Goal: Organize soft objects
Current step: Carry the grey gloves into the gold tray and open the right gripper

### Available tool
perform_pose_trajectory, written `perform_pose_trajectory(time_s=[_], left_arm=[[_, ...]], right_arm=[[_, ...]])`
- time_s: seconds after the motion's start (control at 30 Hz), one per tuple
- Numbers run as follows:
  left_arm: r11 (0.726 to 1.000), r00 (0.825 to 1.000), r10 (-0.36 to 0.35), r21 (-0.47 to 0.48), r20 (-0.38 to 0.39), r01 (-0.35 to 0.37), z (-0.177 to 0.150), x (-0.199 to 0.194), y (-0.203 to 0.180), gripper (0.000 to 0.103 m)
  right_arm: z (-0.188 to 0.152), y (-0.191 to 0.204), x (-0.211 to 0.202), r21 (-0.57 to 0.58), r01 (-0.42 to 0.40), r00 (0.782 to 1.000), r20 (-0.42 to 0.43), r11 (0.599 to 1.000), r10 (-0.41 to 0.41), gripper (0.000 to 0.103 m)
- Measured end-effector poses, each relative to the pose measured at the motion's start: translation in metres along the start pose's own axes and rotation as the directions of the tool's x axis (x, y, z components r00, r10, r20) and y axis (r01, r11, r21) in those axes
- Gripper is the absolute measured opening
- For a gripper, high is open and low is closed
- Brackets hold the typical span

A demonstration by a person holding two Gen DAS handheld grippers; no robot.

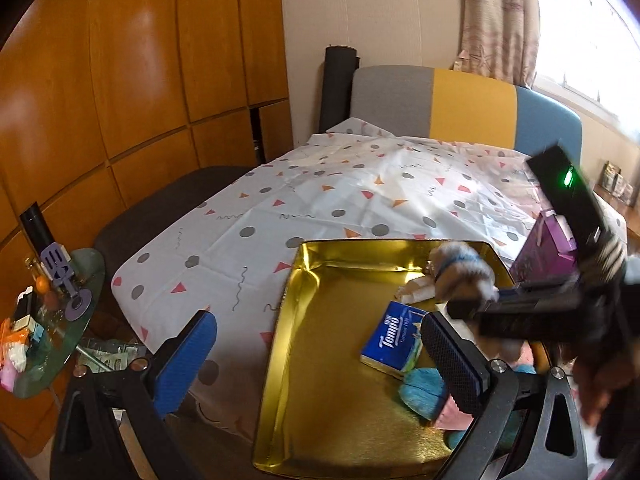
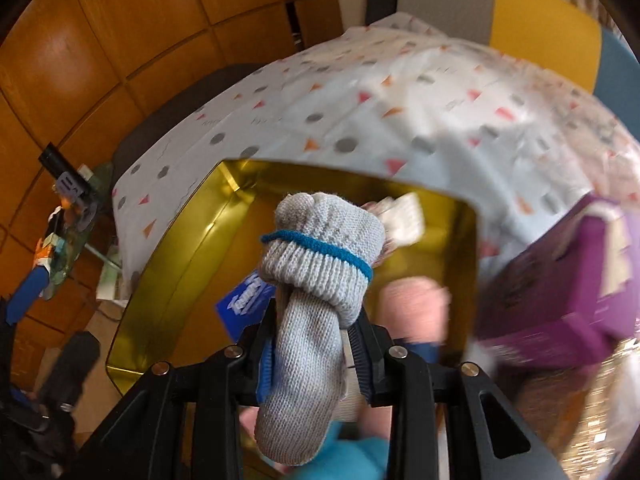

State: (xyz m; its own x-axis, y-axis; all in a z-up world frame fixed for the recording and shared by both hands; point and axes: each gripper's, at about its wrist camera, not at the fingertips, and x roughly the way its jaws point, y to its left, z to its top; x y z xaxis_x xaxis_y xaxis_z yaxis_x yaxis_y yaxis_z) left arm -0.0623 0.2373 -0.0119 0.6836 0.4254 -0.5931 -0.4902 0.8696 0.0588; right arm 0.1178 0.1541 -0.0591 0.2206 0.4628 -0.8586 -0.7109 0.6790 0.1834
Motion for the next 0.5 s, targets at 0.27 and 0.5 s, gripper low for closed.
perform_pose_trajectory(time_s=[0.27, 0.5], left_arm=[[0.999, 0.999, 0.034, -0.006, 0.018, -0.034, 0.001, -0.002, 0.008, 0.103], [0.999, 0.999, 0.033, -0.006, 0.03, -0.033, 0.002, -0.006, 0.01, 0.103]], right_arm=[[-0.014, 0.027, 0.027, -0.049, -0.034, 0.999, -0.03, 0.998, 0.033, 0.034], [-0.02, 0.028, 0.023, -0.041, -0.061, 0.998, -0.017, 0.997, 0.06, 0.041]])
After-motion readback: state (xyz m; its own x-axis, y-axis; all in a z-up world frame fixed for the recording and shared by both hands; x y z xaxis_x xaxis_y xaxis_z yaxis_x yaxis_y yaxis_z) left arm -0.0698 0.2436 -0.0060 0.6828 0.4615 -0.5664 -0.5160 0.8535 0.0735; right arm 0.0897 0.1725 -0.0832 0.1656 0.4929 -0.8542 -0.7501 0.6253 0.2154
